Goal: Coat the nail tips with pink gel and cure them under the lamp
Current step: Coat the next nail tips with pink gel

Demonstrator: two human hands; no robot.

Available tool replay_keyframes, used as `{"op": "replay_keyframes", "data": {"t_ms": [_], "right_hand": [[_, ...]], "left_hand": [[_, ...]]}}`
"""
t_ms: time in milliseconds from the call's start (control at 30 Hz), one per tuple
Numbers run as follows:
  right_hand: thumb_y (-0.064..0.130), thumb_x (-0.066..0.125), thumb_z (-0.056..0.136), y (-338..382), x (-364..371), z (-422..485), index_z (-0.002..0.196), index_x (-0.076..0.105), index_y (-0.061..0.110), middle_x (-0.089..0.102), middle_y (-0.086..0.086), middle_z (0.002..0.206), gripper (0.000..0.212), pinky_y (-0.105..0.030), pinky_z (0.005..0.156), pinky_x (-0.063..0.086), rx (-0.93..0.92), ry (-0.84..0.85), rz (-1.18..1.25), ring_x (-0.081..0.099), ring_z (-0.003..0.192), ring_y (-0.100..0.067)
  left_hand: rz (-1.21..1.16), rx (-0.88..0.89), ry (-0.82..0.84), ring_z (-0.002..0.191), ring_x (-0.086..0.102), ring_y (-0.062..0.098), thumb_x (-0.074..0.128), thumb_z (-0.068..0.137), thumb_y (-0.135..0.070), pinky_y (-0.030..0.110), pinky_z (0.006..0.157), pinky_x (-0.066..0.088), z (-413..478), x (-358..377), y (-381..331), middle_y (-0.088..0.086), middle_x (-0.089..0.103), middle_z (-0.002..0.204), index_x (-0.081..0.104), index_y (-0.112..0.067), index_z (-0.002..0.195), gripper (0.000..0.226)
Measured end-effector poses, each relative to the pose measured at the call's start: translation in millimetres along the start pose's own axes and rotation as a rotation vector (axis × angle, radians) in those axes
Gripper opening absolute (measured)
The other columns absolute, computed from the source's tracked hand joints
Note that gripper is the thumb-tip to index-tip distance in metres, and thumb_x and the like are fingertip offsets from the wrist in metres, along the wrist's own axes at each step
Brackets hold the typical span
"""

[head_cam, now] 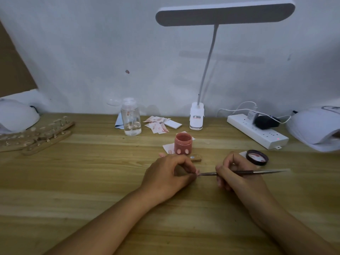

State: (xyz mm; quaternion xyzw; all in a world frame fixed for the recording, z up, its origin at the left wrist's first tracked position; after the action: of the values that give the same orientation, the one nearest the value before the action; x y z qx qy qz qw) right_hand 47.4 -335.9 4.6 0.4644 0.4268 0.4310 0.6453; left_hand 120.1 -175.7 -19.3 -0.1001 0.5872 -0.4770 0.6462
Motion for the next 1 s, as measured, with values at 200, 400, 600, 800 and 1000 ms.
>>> {"op": "replay_keyframes", "data": {"t_ms": [200, 400, 600, 800, 1000], "right_hand": [[0.003, 0.060, 0.090, -2.5, -5.1, 1.6, 0.074, 0.047, -0.001, 0.057, -0.007, 0.053, 0.020, -0.015, 0.045, 0.038, 0.000, -0.059, 0.054, 0.046, 0.045, -0.005], [0.007, 0.061, 0.091, -5.7, -5.2, 2.2, 0.074, 0.049, 0.004, 0.062, -0.006, 0.054, 0.022, -0.014, 0.047, 0.042, -0.006, -0.055, 0.063, 0.051, 0.046, -0.004], [0.007, 0.061, 0.092, -4.0, -3.9, 2.3, 0.077, 0.050, 0.000, 0.062, -0.006, 0.055, 0.020, -0.014, 0.047, 0.042, 0.001, -0.038, 0.054, 0.052, 0.046, -0.004], [0.005, 0.060, 0.091, -1.2, -3.5, 1.1, 0.080, 0.048, -0.009, 0.061, -0.008, 0.055, 0.022, -0.015, 0.046, 0.042, 0.000, -0.034, 0.048, 0.050, 0.046, -0.005], [0.007, 0.061, 0.091, -0.1, 2.0, 0.2, 0.078, 0.049, -0.002, 0.063, -0.008, 0.056, 0.020, -0.015, 0.047, 0.041, -0.006, 0.019, 0.032, 0.050, 0.048, -0.006]], "left_hand": [[-0.006, 0.001, 0.002, 0.066, 0.051, -0.012, 0.075, 0.079, -0.046, 0.023, 0.062, 0.034, 0.3, 0.0, 0.5, -0.033, 0.066, 0.087, 0.067, -0.044, 0.082, 0.009], [-0.004, 0.010, -0.001, 0.064, 0.050, -0.013, 0.076, 0.079, -0.044, 0.023, 0.061, 0.033, -0.4, 0.0, -0.3, -0.034, 0.065, 0.083, 0.068, -0.043, 0.081, 0.008], [-0.003, 0.004, 0.002, 0.065, 0.050, -0.014, 0.076, 0.080, -0.043, 0.023, 0.060, 0.032, -0.8, -0.5, -0.3, -0.037, 0.063, 0.079, 0.066, -0.046, 0.077, 0.011], [0.003, 0.000, 0.008, 0.064, 0.051, -0.015, 0.077, 0.079, -0.042, 0.023, 0.059, 0.032, -0.8, -0.1, -0.7, -0.039, 0.060, 0.073, 0.063, -0.049, 0.074, 0.016], [0.018, 0.006, 0.013, 0.065, 0.050, -0.017, 0.077, 0.080, -0.040, 0.023, 0.059, 0.031, -0.9, -0.7, -0.8, -0.042, 0.057, 0.070, 0.061, -0.053, 0.073, 0.021]]}}
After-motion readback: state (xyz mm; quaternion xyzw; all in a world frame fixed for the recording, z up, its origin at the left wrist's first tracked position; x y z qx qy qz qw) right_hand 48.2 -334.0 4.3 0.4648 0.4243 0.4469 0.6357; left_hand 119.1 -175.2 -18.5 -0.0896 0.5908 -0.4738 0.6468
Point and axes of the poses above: each hand's wrist, its own z-axis towards the middle knuckle, its own x-axis out of the palm, y = z × x, the point moved 8 cm from there along z, towards the middle knuckle
